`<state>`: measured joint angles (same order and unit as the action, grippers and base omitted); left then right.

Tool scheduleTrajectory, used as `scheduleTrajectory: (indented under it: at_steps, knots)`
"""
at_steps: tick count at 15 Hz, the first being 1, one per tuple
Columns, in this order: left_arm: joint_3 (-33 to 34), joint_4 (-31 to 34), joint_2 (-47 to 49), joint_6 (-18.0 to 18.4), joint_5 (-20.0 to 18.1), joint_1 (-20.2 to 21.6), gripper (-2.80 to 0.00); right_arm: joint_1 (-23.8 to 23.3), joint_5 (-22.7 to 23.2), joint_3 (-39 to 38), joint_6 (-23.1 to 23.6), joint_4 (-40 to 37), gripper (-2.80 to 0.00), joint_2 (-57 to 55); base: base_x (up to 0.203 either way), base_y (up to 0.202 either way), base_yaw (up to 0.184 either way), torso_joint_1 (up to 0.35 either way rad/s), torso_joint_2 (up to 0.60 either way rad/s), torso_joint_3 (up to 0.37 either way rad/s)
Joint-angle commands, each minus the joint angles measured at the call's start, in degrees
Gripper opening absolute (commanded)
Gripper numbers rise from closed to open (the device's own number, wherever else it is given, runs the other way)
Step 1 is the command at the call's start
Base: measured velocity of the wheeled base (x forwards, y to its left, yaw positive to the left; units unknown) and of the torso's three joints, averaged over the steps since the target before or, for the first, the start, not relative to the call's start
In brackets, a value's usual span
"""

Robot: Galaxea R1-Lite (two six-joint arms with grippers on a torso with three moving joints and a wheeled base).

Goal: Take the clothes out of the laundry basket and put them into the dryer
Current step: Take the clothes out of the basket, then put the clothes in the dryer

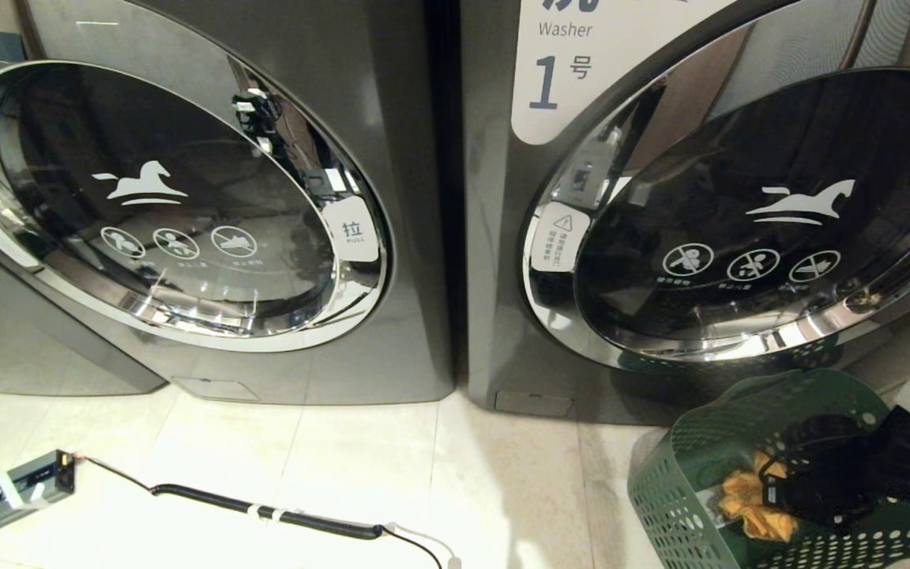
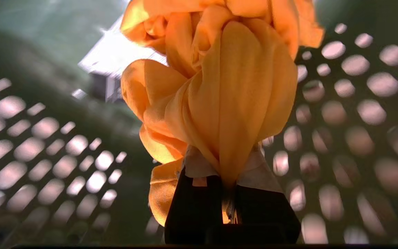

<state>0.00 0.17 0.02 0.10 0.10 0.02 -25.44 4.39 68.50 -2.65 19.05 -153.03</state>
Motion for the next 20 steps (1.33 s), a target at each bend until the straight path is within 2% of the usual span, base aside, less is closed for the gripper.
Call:
scheduleTrajectory:
  at_steps: [1,5,11,17,20]
  knots:
    - [0.0,0.0,0.0,0.0,0.0,0.0,-2.8,0.5,0.0,-5.8,-0.1,1.6,-2.8,8.1,0.0,0.0,0.0,0.0,0.0,0.0]
    - [0.0,0.0,0.0,0.0,0.0,0.0,-2.8,2.5,0.0,-16.7,-0.4,7.5,-2.8,16.2,0.0,0.0,0.0,0.0,0.0,0.0]
    - [0.0,0.0,0.0,0.0,0.0,0.0,-2.8,4.9,-0.2,-32.0,-0.5,9.1,-2.8,33.8,0.0,0.0,0.0,0.0,0.0,0.0]
    - [0.0,0.0,0.0,0.0,0.0,0.0,-2.8,8.0,-3.8,-47.5,0.4,8.9,-2.8,63.6,0.0,0.0,0.0,0.0,0.0,0.0]
    - [0.0,0.0,0.0,0.0,0.0,0.0,-2.8,9.0,-5.9,-53.6,2.4,5.8,-2.8,80.5,0.0,0.0,0.0,0.0,0.0,0.0]
